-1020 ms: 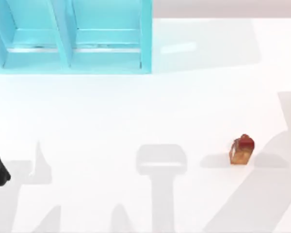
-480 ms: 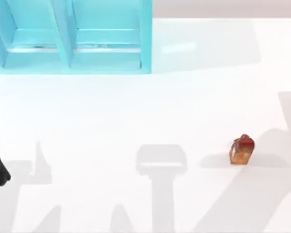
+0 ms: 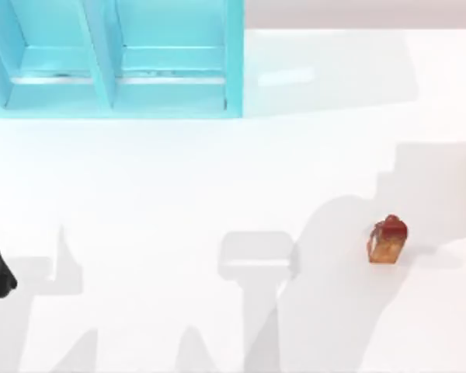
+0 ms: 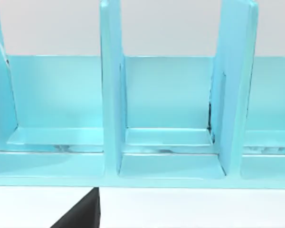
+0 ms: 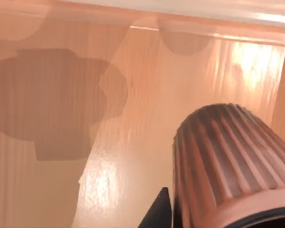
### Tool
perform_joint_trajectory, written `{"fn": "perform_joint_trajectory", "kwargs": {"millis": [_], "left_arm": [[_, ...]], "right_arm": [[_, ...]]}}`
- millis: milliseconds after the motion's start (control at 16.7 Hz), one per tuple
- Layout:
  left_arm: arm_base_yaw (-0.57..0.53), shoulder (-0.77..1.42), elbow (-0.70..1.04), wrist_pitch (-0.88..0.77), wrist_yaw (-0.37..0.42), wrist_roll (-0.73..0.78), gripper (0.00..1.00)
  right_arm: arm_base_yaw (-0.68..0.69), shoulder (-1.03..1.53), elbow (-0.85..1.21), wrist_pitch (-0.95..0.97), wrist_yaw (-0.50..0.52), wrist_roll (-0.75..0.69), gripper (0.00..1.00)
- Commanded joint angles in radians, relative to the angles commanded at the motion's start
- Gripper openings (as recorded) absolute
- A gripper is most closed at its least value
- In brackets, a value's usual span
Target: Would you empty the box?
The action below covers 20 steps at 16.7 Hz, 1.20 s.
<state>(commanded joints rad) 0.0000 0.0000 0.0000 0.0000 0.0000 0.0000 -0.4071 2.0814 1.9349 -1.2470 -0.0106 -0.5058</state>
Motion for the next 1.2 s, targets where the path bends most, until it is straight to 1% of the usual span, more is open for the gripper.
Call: {"fn": "perform_joint_trajectory", "kwargs": {"millis": [300,420,780,960,1080,1200], "left_arm": [[0.0,0.0,0.0,0.0,0.0,0.0,1.0],[0.0,0.0,0.0,0.0,0.0,0.0,1.0],[0.0,0.0,0.0,0.0,0.0,0.0,1.0],[0.0,0.0,0.0,0.0,0.0,0.0,1.0],[0.0,0.0,0.0,0.0,0.0,0.0,1.0],[0.0,0.0,0.0,0.0,0.0,0.0,1.0]], "right_arm": [[-0.052,-0.003,0.127,-0.241,0.007,0.021,0.0],[-0.071,-0.001,0.144,-0.298,0.007,0.029,0.0],[-0.07,0.004,0.143,-0.31,0.007,0.033,0.0],[-0.003,-0.001,0.135,-0.254,0.005,0.08,0.0],[0.093,0.0,0.123,-0.182,0.003,0.146,0.0],[0.223,0.004,0.102,-0.112,0.002,0.236,0.0]]}}
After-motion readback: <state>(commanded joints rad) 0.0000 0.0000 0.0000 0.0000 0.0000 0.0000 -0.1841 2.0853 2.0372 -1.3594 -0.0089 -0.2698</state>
